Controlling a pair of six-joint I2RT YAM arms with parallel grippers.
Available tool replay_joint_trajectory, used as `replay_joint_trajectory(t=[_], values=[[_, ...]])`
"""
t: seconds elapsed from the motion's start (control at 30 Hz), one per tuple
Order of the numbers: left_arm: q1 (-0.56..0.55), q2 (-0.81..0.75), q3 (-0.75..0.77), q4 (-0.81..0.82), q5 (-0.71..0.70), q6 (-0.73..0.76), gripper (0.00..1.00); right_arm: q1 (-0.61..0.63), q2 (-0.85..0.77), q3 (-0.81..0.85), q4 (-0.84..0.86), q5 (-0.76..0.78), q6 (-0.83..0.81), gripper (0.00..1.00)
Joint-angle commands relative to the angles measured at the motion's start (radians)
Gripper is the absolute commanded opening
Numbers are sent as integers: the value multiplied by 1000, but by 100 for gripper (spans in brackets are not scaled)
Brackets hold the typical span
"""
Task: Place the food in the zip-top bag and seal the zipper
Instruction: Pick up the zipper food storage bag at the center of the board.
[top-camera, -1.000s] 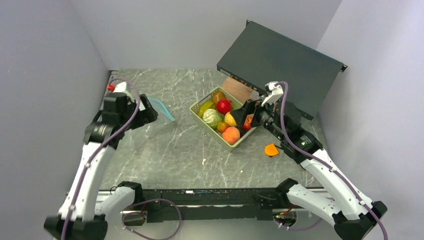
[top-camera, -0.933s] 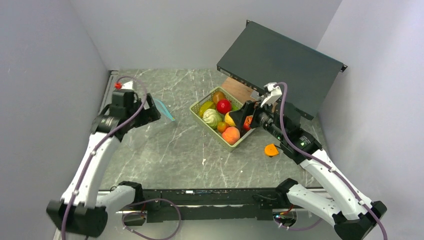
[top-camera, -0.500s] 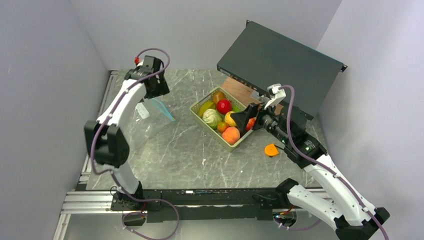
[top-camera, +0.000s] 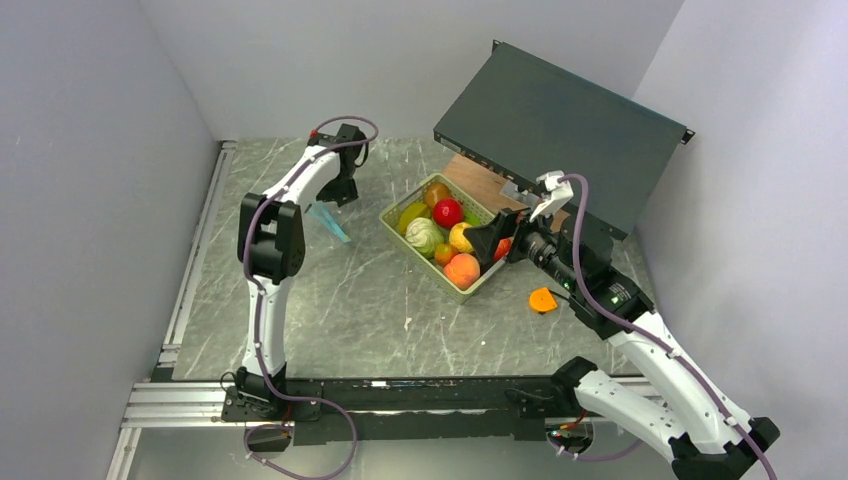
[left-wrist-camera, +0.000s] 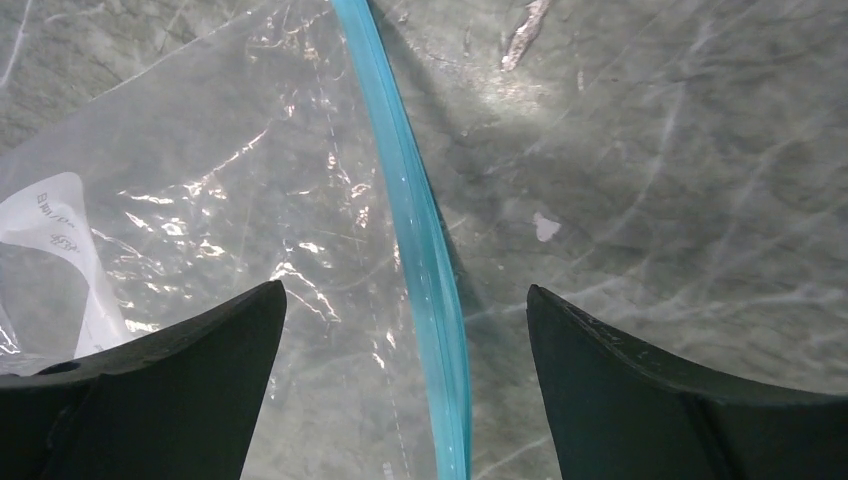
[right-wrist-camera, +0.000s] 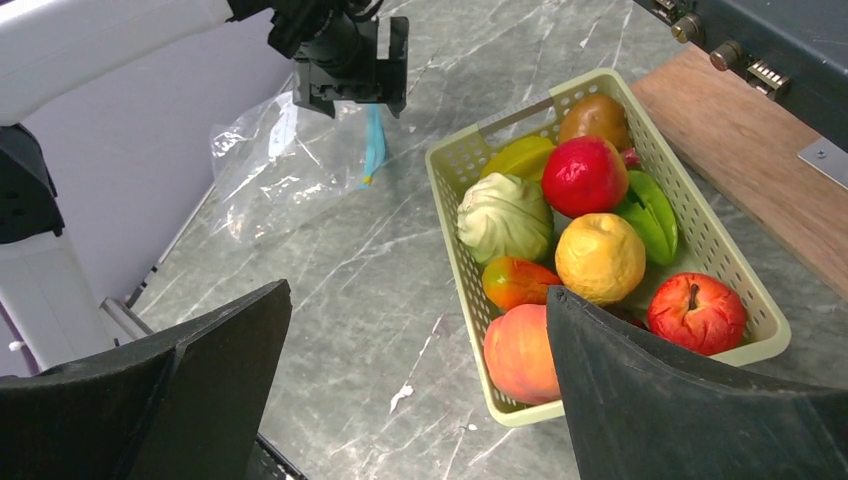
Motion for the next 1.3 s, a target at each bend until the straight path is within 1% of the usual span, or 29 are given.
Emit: replay_joint_trajectory(t=[0.0,0.1,0.23,0.33,0.4,0.43,0.5,0.6,0.7,0.8,0.87,0.93,0.97,1.0,1.03,1.13,1.23,1.27], values=[[-7,28,32,-46,-90,-5,95,-3,-8,-11,20,12,-15,100],[-16,50,28,-70,-121,4,93,-3,-2,-17,28,8,-11,100],[-21,48,-14,-44,-143,30,85,-2,8,-19,33,1,-4,100],[-21,52,-25,-39,-147,42,73,-3,12,-19,33,1,1,100],[-21,54,-33,-35,-144,50,63,-3,17,-19,31,0,5,100],[-21,55,-35,-29,-139,57,61,-3,20,-16,28,0,6,100],[-22,61,-35,-25,-133,65,61,-2,28,-10,23,-3,9,100],[-23,76,-34,-31,-126,73,66,-3,34,-8,21,-7,14,100],[-24,89,-49,-34,-125,71,66,-4,38,-8,21,-12,18,100],[-23,90,-66,-37,-123,71,53,-4,41,-5,16,-13,22,100],[-22,73,-83,-29,-123,72,38,-4,44,0,11,-13,22,100],[-23,46,-97,-14,-115,91,28,-3,46,0,11,-12,19,100],[-24,32,-99,-11,-109,98,21,-4,48,-2,14,-12,19,100],[-23,16,-99,-13,-105,103,7,-2,51,-3,16,-13,21,100],[-24,-4,-100,-21,-105,102,0,-3,56,-3,17,-16,23,100],[-25,-94,-147,-17,-89,112,0,-3,73,0,20,-28,28,100],[-26,-250,-285,61,-44,142,0,-3,89,4,18,-30,28,100],[-26,-307,-359,90,-24,150,0,-3,96,7,15,-30,29,100]])
